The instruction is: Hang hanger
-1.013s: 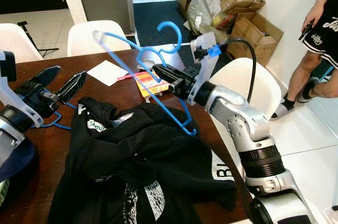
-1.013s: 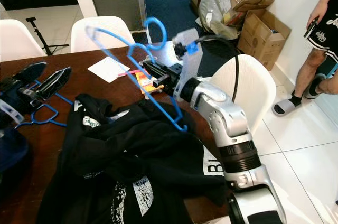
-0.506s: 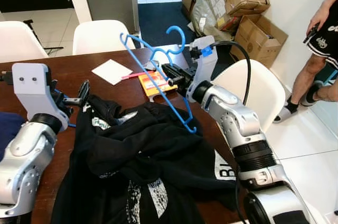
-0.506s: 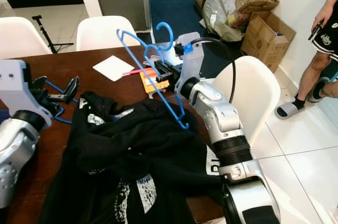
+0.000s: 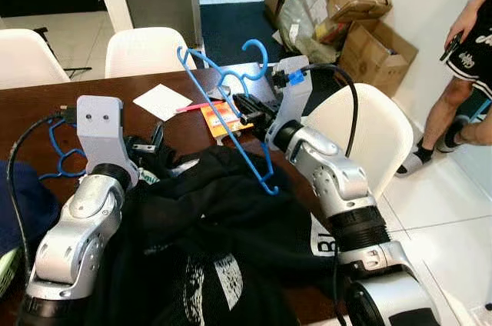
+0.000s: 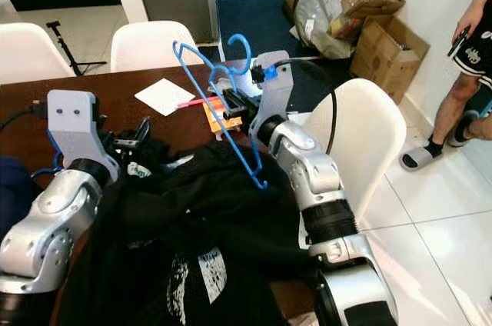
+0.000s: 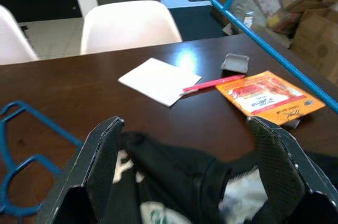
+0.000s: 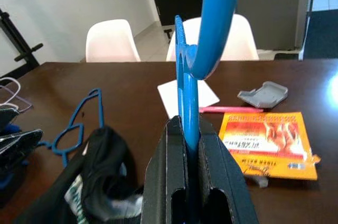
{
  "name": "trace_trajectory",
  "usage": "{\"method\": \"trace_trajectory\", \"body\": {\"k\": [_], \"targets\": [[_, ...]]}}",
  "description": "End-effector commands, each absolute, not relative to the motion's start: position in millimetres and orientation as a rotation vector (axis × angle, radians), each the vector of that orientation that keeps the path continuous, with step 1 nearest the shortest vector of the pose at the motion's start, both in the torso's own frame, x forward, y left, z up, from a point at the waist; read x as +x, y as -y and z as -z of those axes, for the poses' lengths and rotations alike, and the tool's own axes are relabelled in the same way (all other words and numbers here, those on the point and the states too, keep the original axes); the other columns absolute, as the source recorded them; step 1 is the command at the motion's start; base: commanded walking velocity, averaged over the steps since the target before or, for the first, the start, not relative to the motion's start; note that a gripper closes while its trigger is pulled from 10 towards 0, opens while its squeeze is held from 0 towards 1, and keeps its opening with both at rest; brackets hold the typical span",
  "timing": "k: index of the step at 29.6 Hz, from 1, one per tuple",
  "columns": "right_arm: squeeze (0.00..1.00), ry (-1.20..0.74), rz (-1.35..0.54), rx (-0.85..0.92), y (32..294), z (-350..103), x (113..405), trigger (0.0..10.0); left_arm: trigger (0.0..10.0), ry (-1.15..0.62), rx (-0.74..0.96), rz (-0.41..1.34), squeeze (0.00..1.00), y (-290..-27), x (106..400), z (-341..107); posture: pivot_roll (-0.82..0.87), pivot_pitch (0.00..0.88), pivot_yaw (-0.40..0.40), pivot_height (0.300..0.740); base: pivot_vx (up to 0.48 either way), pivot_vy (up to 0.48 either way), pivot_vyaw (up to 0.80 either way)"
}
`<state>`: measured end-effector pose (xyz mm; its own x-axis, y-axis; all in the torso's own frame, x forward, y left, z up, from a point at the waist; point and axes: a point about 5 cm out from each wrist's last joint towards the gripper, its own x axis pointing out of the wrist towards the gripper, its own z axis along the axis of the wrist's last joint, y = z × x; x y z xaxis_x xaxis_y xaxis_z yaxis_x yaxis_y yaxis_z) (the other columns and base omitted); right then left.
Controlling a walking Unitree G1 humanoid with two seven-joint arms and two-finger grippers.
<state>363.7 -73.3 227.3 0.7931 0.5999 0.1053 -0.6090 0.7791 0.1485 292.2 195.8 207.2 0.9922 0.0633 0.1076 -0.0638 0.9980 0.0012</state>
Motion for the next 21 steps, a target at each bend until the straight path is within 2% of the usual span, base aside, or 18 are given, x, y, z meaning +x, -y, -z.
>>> {"method": "trace_trajectory", "body": {"k": [1, 13, 21], "targets": [[0.0, 0.047, -0.639, 0.181, 76, -222, 363, 10.0, 10.0, 0.106, 0.022, -0.101, 0.0, -204, 295, -206, 0.1, 0.041, 0.009, 0.74, -0.368, 0.0, 0.0], [0.0, 0.046, -0.624, 0.155, 78, -220, 364, 10.0, 10.0, 0.11, 0.018, -0.108, 0.0, -203, 298, -204, 0.1, 0.043, 0.01, 0.74, -0.395, 0.0, 0.0], [0.0, 0.037, -0.616, 0.137, 77, -216, 364, 10.0, 10.0, 0.162, 0.01, -0.145, 0.0, -218, 300, -210, 0.08, 0.043, 0.01, 0.74, 0.0, 0.0, 0.0]]}}
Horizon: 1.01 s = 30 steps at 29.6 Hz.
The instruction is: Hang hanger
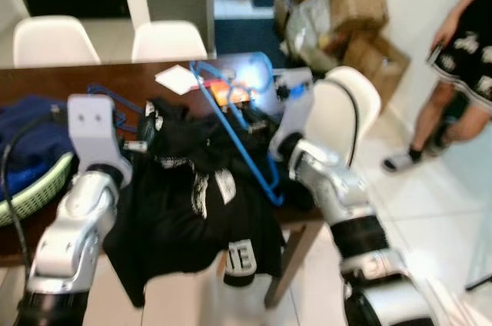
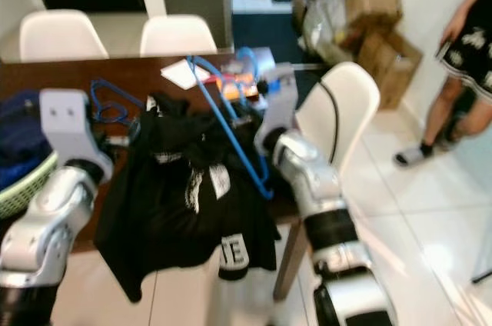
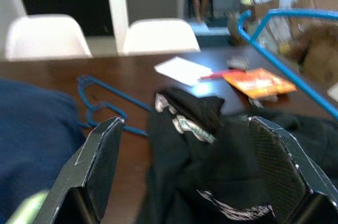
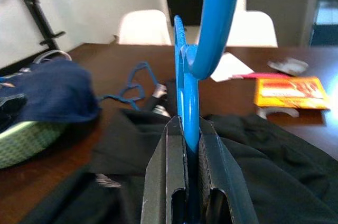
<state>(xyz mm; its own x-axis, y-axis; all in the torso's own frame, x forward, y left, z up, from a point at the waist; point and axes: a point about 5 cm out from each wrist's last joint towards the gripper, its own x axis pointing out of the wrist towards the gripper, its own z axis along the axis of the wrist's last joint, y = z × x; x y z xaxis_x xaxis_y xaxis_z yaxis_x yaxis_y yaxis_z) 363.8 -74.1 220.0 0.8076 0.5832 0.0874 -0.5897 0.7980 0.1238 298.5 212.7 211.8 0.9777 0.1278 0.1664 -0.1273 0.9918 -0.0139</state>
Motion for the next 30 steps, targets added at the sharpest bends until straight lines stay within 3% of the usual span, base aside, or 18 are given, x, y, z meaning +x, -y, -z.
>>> {"method": "trace_trajectory", "body": {"k": [1, 8, 14, 18, 24, 30], "targets": [[0.0, 0.036, -0.616, 0.135, 78, -216, 364, 10.0, 10.0, 0.162, 0.007, -0.151, 0.0, -220, 300, -210, 0.07, 0.041, 0.011, 0.74, 0.0, 0.0, 0.0], [0.0, 0.047, -0.622, 0.121, 80, -216, 364, 10.0, 10.0, 0.163, 0.01, -0.166, 0.0, -222, 300, -209, 0.07, 0.036, 0.006, 0.74, 0.0, 0.0, 0.0], [0.0, 0.083, -0.64, 0.144, 82, -222, 363, 10.0, 10.0, 0.182, 0.034, -0.168, 0.0, -222, 301, -211, 0.07, 0.031, 0.003, 0.74, 0.0, 0.0, 0.76], [0.0, 0.089, -0.633, 0.157, 81, -225, 365, 10.0, 10.0, 0.207, 0.055, -0.19, 0.0, -229, 303, -217, 0.08, 0.047, 0.0, 0.74, 0.0, 0.0, 0.76], [0.0, 0.118, -0.592, 0.152, 79, -234, 370, 10.0, 10.0, 0.262, 0.045, -0.302, 0.0, -260, 300, -231, 0.08, 0.031, -0.008, 0.74, 0.0, 0.0, 0.59], [0.0, 0.135, -0.601, 0.14, 84, -238, 370, 10.0, 10.0, 0.24, 0.026, -0.314, 0.0, -263, 299, -224, 0.08, 0.039, -0.013, 0.74, 0.0, 0.0, 0.26]]}}
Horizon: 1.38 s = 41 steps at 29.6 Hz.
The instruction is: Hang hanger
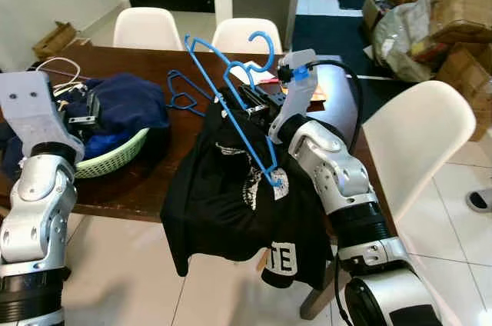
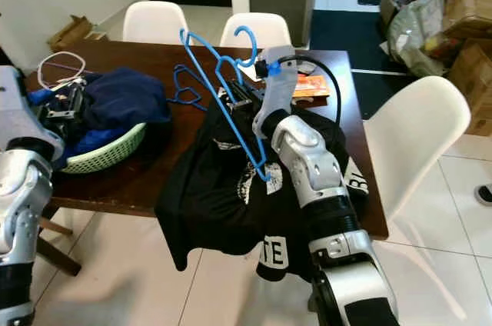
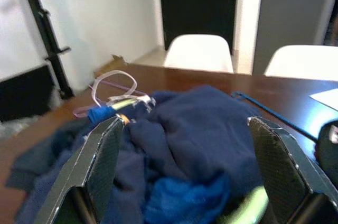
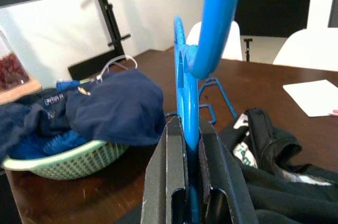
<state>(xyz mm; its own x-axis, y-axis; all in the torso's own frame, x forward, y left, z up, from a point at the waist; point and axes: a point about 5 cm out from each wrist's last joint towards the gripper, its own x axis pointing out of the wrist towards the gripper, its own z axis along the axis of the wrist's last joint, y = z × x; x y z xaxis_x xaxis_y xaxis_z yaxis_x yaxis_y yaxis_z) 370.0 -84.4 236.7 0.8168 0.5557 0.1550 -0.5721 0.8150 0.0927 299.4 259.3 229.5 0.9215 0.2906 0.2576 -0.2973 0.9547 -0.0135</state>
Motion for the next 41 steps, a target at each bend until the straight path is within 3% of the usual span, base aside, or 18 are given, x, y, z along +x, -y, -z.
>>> {"method": "trace_trajectory", "body": {"k": [1, 4, 13, 17, 27, 32, 41], "targets": [[0.0, 0.138, -0.603, 0.129, 87, -237, 371, 10.0, 10.0, 0.235, 0.02, -0.315, 0.0, -260, 300, -222, 0.08, 0.039, -0.013, 0.74, 0.0, 0.0, 0.78], [0.0, 0.137, -0.598, 0.13, 88, -235, 370, 10.0, 10.0, 0.221, -0.009, -0.303, 0.0, -254, 301, -215, 0.08, 0.009, -0.014, 0.74, 0.0, 0.0, 0.79], [0.0, 0.043, -0.488, 0.118, 112, -185, 365, 10.0, 10.0, 0.152, 0.011, -0.202, 0.0, -227, 306, -176, 0.06, 0.035, 0.005, 0.74, 0.0, 0.0, 0.78], [0.0, 0.027, -0.429, 0.167, 124, -165, 359, 10.0, 10.0, 0.148, 0.014, -0.165, 0.0, -218, 304, -167, 0.07, 0.061, 0.023, 0.74, 0.0, 0.0, 0.0], [0.0, 0.165, -0.451, 0.382, 133, -192, 356, 10.0, 10.0, 0.197, -0.017, -0.083, 0.0, -205, 301, -174, 0.06, 0.068, 0.043, 0.74, 0.0, 0.0, 0.0], [0.0, 0.214, -0.459, 0.404, 134, -199, 355, 10.0, 10.0, 0.219, -0.008, -0.067, 0.0, -206, 302, -176, 0.06, 0.072, 0.053, 0.74, 0.0, 0.0, 0.0], [0.0, 0.278, -0.519, 0.367, 122, -216, 356, 10.0, 10.0, 0.418, 0.051, -0.169, 0.0, -245, 302, -237, 0.08, 0.092, 0.025, 0.74, 0.39, 0.0, 0.0]]}}
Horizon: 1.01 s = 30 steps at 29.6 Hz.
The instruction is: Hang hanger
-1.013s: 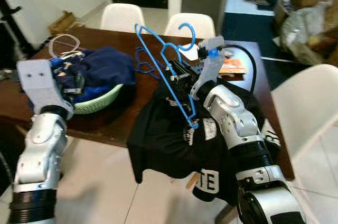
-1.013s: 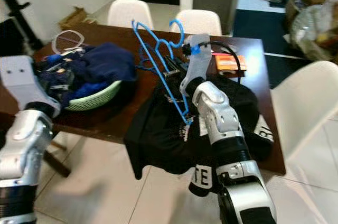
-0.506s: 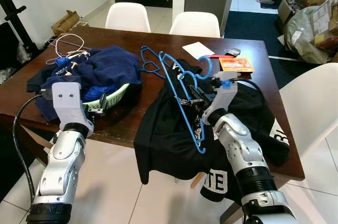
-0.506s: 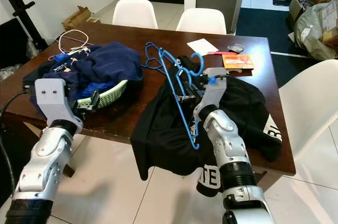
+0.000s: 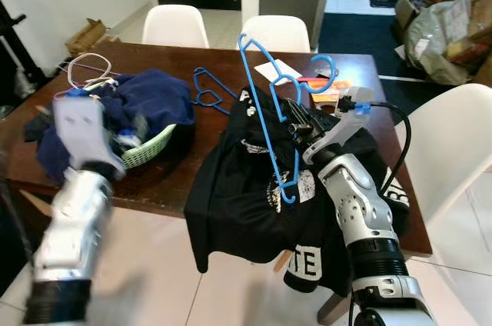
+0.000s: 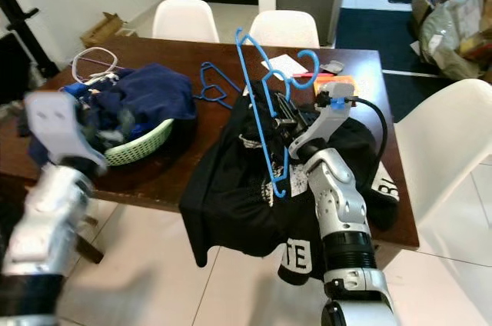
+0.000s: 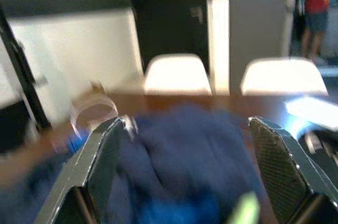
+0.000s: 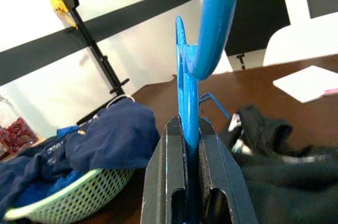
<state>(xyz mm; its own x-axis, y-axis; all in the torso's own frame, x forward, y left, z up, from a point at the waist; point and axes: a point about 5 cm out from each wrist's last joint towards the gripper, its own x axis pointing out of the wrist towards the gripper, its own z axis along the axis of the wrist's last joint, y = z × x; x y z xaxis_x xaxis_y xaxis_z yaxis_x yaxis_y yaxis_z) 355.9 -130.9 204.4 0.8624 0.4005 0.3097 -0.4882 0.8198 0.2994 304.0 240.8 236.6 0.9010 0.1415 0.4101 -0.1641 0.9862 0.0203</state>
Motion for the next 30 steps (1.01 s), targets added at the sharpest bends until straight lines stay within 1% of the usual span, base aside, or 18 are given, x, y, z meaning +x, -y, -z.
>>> {"method": "trace_trajectory", "body": {"k": [1, 4, 9, 11, 13, 14, 15, 16, 18, 22, 23, 24, 25, 26, 27, 28, 30], "targets": [[0.0, 0.278, -0.519, 0.367, 122, -216, 356, 10.0, 10.0, 0.418, 0.051, -0.169, 0.0, -245, 302, -237, 0.08, 0.092, 0.025, 0.74, 0.405, 0.0, 0.0], [0.0, 0.279, -0.542, 0.35, 118, -220, 356, 10.0, 10.0, 0.433, 0.041, -0.19, 0.0, -250, 299, -242, 0.08, 0.096, 0.018, 0.74, 0.409, 0.0, 0.76], [0.0, 0.282, -0.552, 0.364, 117, -224, 357, 10.0, 10.0, 0.435, 0.026, -0.201, 0.0, -252, 297, -242, 0.08, 0.099, 0.016, 0.74, 0.407, 0.0, 0.0], [0.0, 0.287, -0.54, 0.369, 117, -228, 358, 10.0, 10.0, 0.415, -0.02, -0.193, 0.0, -247, 297, -236, 0.08, 0.106, 0.014, 0.74, 0.399, 0.0, 0.0], [0.0, 0.287, -0.54, 0.369, 117, -228, 358, 10.0, 10.0, 0.415, -0.02, -0.193, 0.0, -247, 297, -236, 0.08, 0.106, 0.014, 0.74, 0.398, 0.0, 0.0], [0.0, 0.286, -0.536, 0.363, 118, -229, 359, 10.0, 10.0, 0.37, -0.068, -0.185, 0.0, -242, 300, -230, 0.08, 0.105, 0.011, 0.74, 0.0, 0.0, 0.0], [0.0, 0.286, -0.536, 0.363, 118, -229, 359, 10.0, 10.0, 0.37, -0.068, -0.185, 0.0, -242, 300, -230, 0.08, 0.105, 0.011, 0.74, 0.0, 0.0, 0.0], [0.0, 0.285, -0.534, 0.363, 118, -229, 359, 10.0, 10.0, 0.289, -0.113, -0.167, 0.0, -235, 305, -220, 0.08, 0.107, 0.01, 0.74, 0.0, 0.0, 0.0], [0.0, 0.284, -0.537, 0.36, 117, -229, 359, 10.0, 10.0, 0.202, -0.157, -0.145, 0.0, -226, 310, -211, 0.08, 0.107, 0.009, 0.74, 0.0, 0.0, 0.0], [0.0, 0.281, -0.538, 0.353, 117, -229, 359, 10.0, 10.0, 0.167, -0.185, -0.148, 0.0, -224, 310, -209, 0.07, 0.102, 0.011, 0.74, 0.0, 0.0, 0.0], [0.0, 0.274, -0.536, 0.348, 117, -228, 359, 10.0, 10.0, 0.145, -0.229, -0.168, 0.0, -224, 310, -210, 0.08, 0.113, 0.01, 0.74, 0.0, 0.0, 0.0], [0.0, 0.274, -0.536, 0.348, 117, -228, 359, 10.0, 10.0, 0.145, -0.229, -0.168, 0.0, -224, 310, -210, 0.08, 0.113, 0.01, 0.74, 0.0, 0.0, 0.0], [0.0, 0.263, -0.527, 0.334, 118, -226, 360, 10.0, 10.0, 0.103, -0.298, -0.212, 0.0, -224, 310, -208, 0.08, 0.114, 0.009, 0.74, 0.0, 0.0, 0.0], [0.0, 0.263, -0.527, 0.334, 118, -226, 360, 10.0, 10.0, 0.103, -0.298, -0.212, 0.0, -224, 310, -208, 0.08, 0.114, 0.009, 0.74, 0.0, 0.0, 0.0], [0.0, 0.256, -0.521, 0.325, 119, -224, 361, 10.0, 10.0, 0.073, -0.343, -0.242, 0.0, -223, 310, -207, 0.08, 0.118, 0.01, 0.74, 0.0, 0.0, 0.0], [0.0, 0.25, -0.515, 0.319, 120, -223, 361, 10.0, 10.0, 0.028, -0.34, -0.255, 0.0, -218, 309, -205, 0.08, 0.116, 0.014, 0.74, 0.0, 0.0, 0.0], [0.0, 0.246, -0.51, 0.318, 120, -222, 361, 10.0, 10.0, 0.004, -0.322, -0.273, 0.0, -214, 307, -205, 0.08, 0.122, 0.012, 0.74, 0.0, 0.0, 0.0]]}}
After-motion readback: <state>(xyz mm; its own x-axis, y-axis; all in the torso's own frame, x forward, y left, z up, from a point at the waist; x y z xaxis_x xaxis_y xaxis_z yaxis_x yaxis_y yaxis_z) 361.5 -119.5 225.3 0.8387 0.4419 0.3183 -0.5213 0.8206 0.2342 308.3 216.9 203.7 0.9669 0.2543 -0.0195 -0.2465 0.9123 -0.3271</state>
